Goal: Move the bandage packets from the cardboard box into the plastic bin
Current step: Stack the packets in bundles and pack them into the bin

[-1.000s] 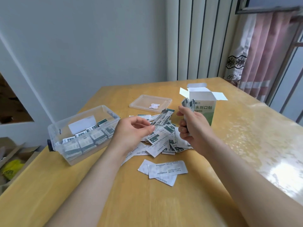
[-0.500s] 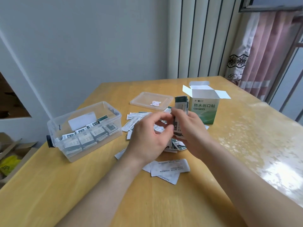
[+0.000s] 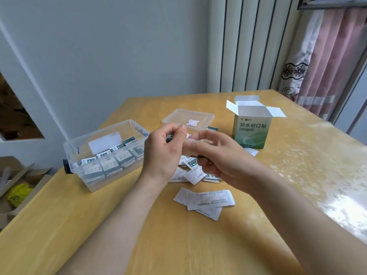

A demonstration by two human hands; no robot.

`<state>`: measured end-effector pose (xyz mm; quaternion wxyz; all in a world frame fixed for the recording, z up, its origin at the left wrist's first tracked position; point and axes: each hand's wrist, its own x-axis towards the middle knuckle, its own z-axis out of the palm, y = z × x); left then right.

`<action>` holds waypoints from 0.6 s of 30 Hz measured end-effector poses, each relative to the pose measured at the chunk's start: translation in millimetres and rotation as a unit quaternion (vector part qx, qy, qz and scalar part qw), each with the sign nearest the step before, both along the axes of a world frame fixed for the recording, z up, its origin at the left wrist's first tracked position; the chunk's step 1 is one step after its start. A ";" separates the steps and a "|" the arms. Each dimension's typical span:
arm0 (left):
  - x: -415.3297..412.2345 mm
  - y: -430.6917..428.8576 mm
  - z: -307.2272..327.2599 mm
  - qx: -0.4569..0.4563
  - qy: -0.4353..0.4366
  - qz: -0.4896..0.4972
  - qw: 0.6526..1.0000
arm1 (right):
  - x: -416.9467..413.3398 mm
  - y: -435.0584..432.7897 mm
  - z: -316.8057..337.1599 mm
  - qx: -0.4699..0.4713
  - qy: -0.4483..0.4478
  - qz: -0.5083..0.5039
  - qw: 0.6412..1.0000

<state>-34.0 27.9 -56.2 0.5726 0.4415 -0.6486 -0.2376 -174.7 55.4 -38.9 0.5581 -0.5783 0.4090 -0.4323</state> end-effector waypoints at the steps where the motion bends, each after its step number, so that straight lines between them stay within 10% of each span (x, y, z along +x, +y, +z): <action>1: 0.5 -1.3 -0.6 0.020 0.008 -0.004 1.000 | -0.2 -1.5 0.3 0.023 -0.055 -0.017 0.998; 18: -13.4 5.7 -4.9 0.074 0.042 0.047 0.995 | 17.0 1.8 -16.1 -0.043 0.010 -0.135 0.990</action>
